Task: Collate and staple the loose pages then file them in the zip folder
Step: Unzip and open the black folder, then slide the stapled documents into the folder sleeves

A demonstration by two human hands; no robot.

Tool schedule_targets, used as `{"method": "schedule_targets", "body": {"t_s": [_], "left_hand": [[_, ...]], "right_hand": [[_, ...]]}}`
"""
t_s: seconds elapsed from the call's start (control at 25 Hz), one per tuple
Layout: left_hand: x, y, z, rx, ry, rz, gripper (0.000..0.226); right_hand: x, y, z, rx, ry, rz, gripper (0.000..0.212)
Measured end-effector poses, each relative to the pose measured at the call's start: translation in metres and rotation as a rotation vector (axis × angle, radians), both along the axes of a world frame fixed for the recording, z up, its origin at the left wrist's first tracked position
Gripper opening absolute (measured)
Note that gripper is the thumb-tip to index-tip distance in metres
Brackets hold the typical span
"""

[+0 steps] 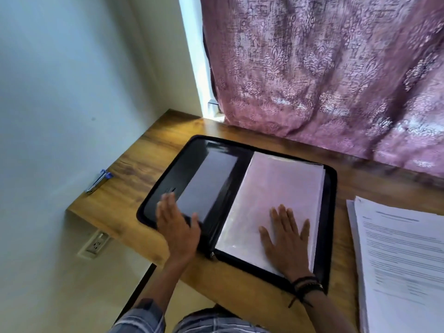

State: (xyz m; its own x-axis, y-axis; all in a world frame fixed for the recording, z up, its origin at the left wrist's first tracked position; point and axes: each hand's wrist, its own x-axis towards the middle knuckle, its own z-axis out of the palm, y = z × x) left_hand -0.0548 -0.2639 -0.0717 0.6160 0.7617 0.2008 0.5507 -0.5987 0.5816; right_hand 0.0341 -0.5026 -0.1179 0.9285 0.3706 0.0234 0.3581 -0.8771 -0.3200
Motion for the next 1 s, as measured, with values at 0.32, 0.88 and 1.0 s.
{"method": "schedule_targets", "body": {"t_s": [0.32, 0.88, 1.0], "left_hand": [[0.065, -0.046, -0.017, 0.353, 0.353, -0.798, 0.059], [0.086, -0.175, 0.004, -0.508, 0.200, -0.913, 0.046], [0.104, -0.237, 0.018, -0.896, 0.294, -0.895, 0.051]], "right_hand": [[-0.020, -0.018, 0.001, -0.098, 0.020, -0.037, 0.071], [-0.049, -0.190, 0.033, 0.230, -0.028, -0.643, 0.070], [-0.052, -0.214, 0.024, 0.129, 0.127, -0.646, 0.064]]}}
